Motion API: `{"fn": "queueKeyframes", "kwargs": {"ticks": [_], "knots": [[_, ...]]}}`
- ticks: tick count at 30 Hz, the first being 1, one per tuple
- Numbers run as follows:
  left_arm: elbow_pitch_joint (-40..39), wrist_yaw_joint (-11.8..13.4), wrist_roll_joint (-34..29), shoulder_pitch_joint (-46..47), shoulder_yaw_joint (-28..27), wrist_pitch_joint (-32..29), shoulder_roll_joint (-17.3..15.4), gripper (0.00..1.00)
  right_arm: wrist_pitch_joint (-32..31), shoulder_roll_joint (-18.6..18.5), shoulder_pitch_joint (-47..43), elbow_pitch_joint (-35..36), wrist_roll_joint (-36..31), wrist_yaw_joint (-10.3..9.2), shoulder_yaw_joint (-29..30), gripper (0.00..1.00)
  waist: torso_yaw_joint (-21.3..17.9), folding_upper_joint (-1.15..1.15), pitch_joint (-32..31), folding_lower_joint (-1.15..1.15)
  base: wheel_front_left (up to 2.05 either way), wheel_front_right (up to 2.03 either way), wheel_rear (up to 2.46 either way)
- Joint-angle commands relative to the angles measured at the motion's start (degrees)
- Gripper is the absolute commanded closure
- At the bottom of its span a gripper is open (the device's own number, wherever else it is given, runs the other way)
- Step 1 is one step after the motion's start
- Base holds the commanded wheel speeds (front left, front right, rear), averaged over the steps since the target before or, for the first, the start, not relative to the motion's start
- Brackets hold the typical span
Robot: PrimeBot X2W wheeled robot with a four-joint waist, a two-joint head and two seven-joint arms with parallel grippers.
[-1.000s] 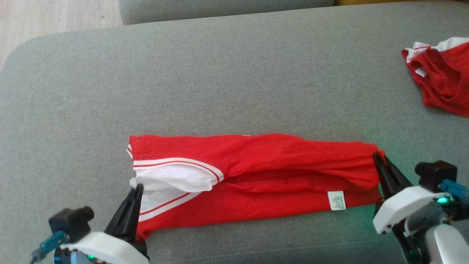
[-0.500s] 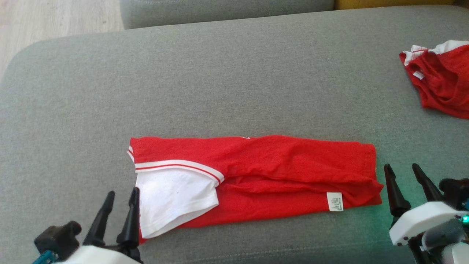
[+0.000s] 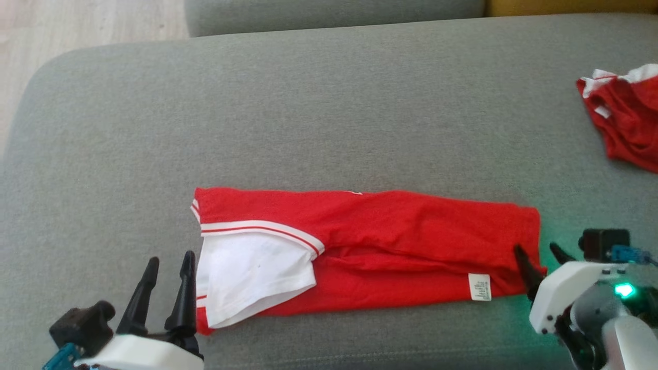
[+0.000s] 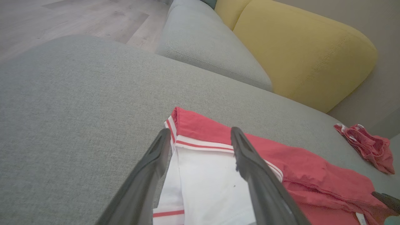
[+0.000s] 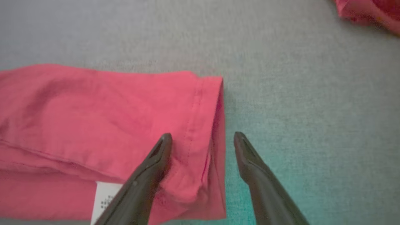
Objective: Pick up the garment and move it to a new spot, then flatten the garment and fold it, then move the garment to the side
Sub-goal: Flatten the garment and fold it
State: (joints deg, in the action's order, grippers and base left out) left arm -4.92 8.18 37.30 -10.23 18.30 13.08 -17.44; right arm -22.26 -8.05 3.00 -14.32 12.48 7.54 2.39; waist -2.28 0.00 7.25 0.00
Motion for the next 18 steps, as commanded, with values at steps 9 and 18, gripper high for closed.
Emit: {"fn": "queueKeyframes", "kwargs": {"ticks": [9,18], "knots": [[-0.8,0.32,-0.53,2.4,-2.21,1.08,0.39,0.0,-5.85,-1.26,2.5,-2.31,-0.35,-0.05,-1.0,0.0,1.45,0.0,0.23,0.0,0.0,0.0,0.0],[-0.3,0.09,-0.89,2.8,-2.77,1.44,0.88,0.0,-9.31,-0.62,4.02,-4.9,0.36,-0.05,-1.08,0.0,1.29,0.0,0.68,0.0,0.0,0.0,0.0]]}}
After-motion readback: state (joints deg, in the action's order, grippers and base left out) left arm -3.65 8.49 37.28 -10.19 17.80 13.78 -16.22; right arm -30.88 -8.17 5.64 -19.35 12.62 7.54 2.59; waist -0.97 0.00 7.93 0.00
